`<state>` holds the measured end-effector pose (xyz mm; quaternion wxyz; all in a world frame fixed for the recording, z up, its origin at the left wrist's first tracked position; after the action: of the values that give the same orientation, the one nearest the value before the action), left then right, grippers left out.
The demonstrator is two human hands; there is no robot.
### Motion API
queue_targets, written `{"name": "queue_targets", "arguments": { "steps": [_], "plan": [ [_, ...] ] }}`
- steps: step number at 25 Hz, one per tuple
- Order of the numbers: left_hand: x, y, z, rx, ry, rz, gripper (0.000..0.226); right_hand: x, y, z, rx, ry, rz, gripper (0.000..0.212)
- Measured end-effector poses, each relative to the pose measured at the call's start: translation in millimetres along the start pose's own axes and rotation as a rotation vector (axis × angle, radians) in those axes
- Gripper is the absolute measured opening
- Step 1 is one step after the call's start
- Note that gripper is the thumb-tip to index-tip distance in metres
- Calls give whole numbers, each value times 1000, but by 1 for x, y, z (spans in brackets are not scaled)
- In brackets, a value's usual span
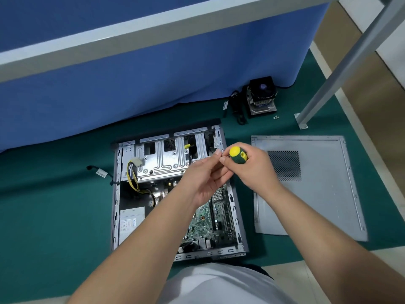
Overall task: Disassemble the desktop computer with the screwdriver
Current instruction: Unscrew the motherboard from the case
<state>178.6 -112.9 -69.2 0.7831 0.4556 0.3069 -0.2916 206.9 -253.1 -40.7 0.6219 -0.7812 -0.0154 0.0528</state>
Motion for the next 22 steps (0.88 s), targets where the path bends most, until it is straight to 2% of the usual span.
{"name": "queue_targets", "arguments": {
  "steps": [5, 7, 9, 12, 14, 15, 17, 19, 22],
  "plan": [
    [16, 0, 13, -34, 39, -17, 32, 12, 7, -12, -125, 72, -143, 8],
    [25, 4, 16, 37, 50, 12, 30, 21, 11, -15, -151, 91, -159, 6],
    [33, 18, 14, 275, 90, 129, 28, 34, 20, -22, -153, 120, -139, 8],
    [43, 62, 7, 886, 252, 500, 19, 65, 48, -47, -141, 176, 42, 18],
    [56, 85, 4, 1323, 311, 719, 26, 93, 73, -65, -208, 203, 184, 22],
    [67, 91, 1, 1530, 325, 747, 36, 108, 87, -72, -255, 217, 255, 22],
    [90, 96, -11, 1828, 369, 624, 55, 137, 113, -80, -335, 228, 387, 21],
    [106, 94, -24, 1927, 391, 494, 63, 164, 135, -79, -416, 194, 472, 19],
    [116, 87, -33, 1957, 408, 499, 68, 192, 162, -78, -501, 187, 559, 13]
  ]
}}
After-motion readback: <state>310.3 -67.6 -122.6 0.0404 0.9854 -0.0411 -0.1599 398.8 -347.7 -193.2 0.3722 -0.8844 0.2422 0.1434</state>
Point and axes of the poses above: each hand's wrist, its own x-axis towards the middle knuckle, its own z-axis out of the palm, y = z × x, the point moved 6 cm from there along x, towards the middle knuckle, and after that the axes turned 8 degrees about x, right-handed, at the moved point
